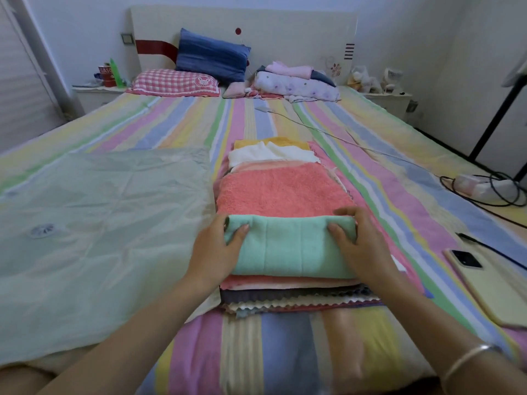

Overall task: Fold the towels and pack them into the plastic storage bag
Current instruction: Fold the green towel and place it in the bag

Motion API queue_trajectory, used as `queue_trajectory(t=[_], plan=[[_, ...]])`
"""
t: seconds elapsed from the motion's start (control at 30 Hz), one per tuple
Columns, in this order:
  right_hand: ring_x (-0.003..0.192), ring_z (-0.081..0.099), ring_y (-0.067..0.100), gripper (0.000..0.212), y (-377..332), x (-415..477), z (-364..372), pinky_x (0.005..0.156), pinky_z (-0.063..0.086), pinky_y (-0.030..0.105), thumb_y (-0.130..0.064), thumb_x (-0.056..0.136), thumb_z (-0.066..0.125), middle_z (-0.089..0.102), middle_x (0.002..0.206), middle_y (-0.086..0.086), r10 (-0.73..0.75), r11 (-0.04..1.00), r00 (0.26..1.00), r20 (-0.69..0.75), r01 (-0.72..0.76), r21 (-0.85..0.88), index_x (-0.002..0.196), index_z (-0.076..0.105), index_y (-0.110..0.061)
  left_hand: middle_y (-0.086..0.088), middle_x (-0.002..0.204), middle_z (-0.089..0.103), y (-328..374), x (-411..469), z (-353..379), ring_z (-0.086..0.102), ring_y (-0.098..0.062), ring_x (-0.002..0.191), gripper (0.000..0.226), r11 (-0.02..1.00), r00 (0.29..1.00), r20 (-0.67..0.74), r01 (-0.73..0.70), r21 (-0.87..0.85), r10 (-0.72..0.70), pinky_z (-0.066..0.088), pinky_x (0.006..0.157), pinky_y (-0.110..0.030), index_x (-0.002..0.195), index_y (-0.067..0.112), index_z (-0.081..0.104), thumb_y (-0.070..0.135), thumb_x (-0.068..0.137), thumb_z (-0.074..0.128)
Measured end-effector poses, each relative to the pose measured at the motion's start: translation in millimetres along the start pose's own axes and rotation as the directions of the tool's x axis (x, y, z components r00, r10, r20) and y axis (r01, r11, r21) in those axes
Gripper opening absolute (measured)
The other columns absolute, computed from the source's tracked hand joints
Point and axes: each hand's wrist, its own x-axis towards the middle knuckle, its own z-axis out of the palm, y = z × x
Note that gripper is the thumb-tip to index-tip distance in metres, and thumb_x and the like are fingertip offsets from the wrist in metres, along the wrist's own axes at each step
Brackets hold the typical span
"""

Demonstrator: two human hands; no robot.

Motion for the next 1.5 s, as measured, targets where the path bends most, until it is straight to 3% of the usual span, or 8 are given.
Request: queue_trajectory(t=[0.27,0.37,0.53,0.7,0.83,1.03,1.3,1.5], plan=[[0.085,0.049,0.016,0.014,19.0,15.8,21.0,0.069,0.031,0.030,-0.029,0.097,0.052,0.054,0.096,-0.004,0.257,0.949,0.963,0.078,-0.236,-0.210,0.109,0.051,-0.021,-0.006,0.140,0.046,31.9,17.4,7.1,0.055,-0.029,0.115,0.047,0.816,0.954,-0.052,-0.225,0.532,0.296,0.048,0.086,-0.042,0.128,0.015,0.049,0.024,0.084,0.064],[0.084,0.048,0.016,0.016,18.2,18.9,21.9,0.069,0.031,0.030,-0.030,0.096,0.053,0.057,0.097,-0.002,0.281,0.931,0.957,0.067,-0.255,-0.261,0.109,0.054,-0.021,-0.007,0.151,0.040,39.7,17.4,17.0,0.038,-0.026,0.138,0.053,0.681,0.832,0.225,-0.547,0.487,0.508,0.025,0.115,-0.045,0.140,0.017,0.047,0.033,0.090,0.041],[0.101,0.057,0.024,0.034,3.5,14.5,19.4,0.071,0.034,0.029,-0.026,0.094,0.056,0.059,0.122,0.001,0.189,0.919,0.982,0.016,-0.171,-0.356,0.127,0.050,-0.023,-0.009,0.152,0.038,7.5,5.5,46.0,0.035,-0.023,0.141,0.063,0.567,0.795,0.518,-0.596,0.569,0.316,0.013,0.116,-0.043,0.144,0.011,0.042,0.045,0.095,0.022],[0.111,0.052,0.029,0.023,-22.4,10.8,36.9,0.086,0.042,0.041,-0.032,0.078,0.066,0.058,0.120,0.006,-0.355,0.584,0.921,0.157,0.350,-0.732,0.097,0.065,-0.019,-0.007,0.155,0.032,0.1,0.7,45.3,0.027,-0.020,0.145,0.065,0.625,0.807,0.503,-0.571,0.533,0.309,0.013,0.120,-0.044,0.149,0.011,0.033,0.045,0.097,0.015],[0.144,0.021,0.035,0.045,-38.1,13.9,43.4,0.114,0.002,0.059,-0.064,0.078,0.044,0.052,0.139,0.007,-0.258,0.506,0.836,0.484,0.544,-0.669,0.079,0.066,-0.024,-0.003,0.162,0.010,-1.6,7.1,36.9,0.004,-0.013,0.149,0.079,0.659,0.775,0.568,-0.583,0.476,0.276,-0.006,0.121,-0.038,0.154,0.014,0.012,0.048,0.084,-0.004],[0.133,0.030,0.022,0.063,-38.0,24.5,32.1,0.116,0.009,0.053,-0.074,0.058,0.066,0.032,0.143,-0.004,0.104,0.606,0.664,0.741,0.548,-0.576,0.096,0.033,-0.037,0.004,0.141,0.052,6.5,1.8,1.9,0.042,-0.002,0.133,0.052,0.972,0.921,0.327,-0.164,-0.168,0.212,0.023,0.111,-0.012,0.133,0.014,0.056,0.016,0.082,0.043],[0.104,0.041,0.021,0.066,-40.9,22.5,40.4,0.099,0.032,0.040,-0.076,0.049,0.068,0.040,0.109,-0.005,0.042,0.551,0.725,0.687,0.557,-0.621,0.092,0.042,-0.034,0.007,0.125,0.061,-14.1,-41.4,-36.7,0.051,-0.006,0.122,0.037,0.909,0.901,0.165,-0.413,0.047,0.401,0.035,0.106,-0.020,0.115,0.019,0.063,0.015,0.081,0.050],[0.098,0.040,0.019,0.041,-47.1,8.1,31.3,0.075,0.029,0.031,-0.061,0.064,0.063,0.037,0.098,-0.005,-0.149,0.575,0.799,0.582,0.549,-0.606,0.086,0.048,-0.030,0.016,0.109,0.061,-61.0,-47.6,-73.9,0.058,0.001,0.102,0.031,0.985,0.976,0.180,-0.142,0.094,0.124,0.049,0.091,-0.030,0.108,0.032,0.060,0.039,0.078,0.057]])
